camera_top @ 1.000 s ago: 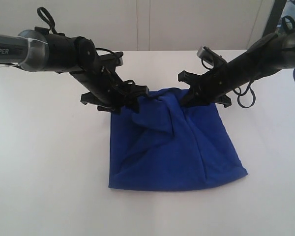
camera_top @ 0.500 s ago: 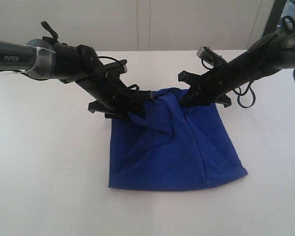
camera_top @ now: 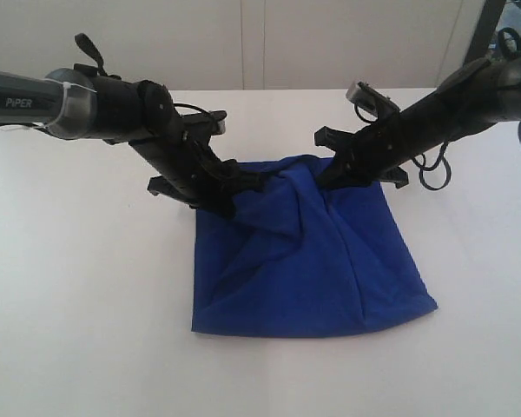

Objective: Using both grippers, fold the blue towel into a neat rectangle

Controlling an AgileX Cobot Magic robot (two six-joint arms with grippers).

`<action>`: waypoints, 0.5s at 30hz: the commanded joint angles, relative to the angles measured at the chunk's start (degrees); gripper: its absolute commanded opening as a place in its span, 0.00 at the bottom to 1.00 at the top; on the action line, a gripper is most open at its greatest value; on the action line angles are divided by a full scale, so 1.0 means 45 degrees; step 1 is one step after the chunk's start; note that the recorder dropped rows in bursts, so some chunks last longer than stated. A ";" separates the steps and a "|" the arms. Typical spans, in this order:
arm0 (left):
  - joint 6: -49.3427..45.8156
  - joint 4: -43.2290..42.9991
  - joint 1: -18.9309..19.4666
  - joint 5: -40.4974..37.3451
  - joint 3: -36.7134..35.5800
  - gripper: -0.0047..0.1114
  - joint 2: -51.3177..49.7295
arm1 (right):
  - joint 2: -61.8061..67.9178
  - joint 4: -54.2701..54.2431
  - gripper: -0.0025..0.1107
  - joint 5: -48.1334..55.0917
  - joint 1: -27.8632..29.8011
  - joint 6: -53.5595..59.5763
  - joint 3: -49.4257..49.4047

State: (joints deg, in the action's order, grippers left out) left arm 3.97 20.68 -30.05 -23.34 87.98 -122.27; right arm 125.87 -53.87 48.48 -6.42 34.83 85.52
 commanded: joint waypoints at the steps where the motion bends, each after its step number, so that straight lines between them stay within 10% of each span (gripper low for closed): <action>1: -0.1084 -0.0385 0.0516 -0.0575 -0.0001 0.04 0.1103 | -0.0433 0.0056 0.02 -0.0072 0.0165 0.0941 0.0093; 15: -0.7994 0.1814 0.0801 -0.4607 -0.0001 0.04 0.3708 | -0.4011 0.4258 0.02 0.1927 0.0349 0.1587 0.0093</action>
State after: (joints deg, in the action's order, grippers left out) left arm -28.31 25.10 -26.59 -39.48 87.98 -107.49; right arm 111.60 -36.60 53.02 -5.17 41.07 85.52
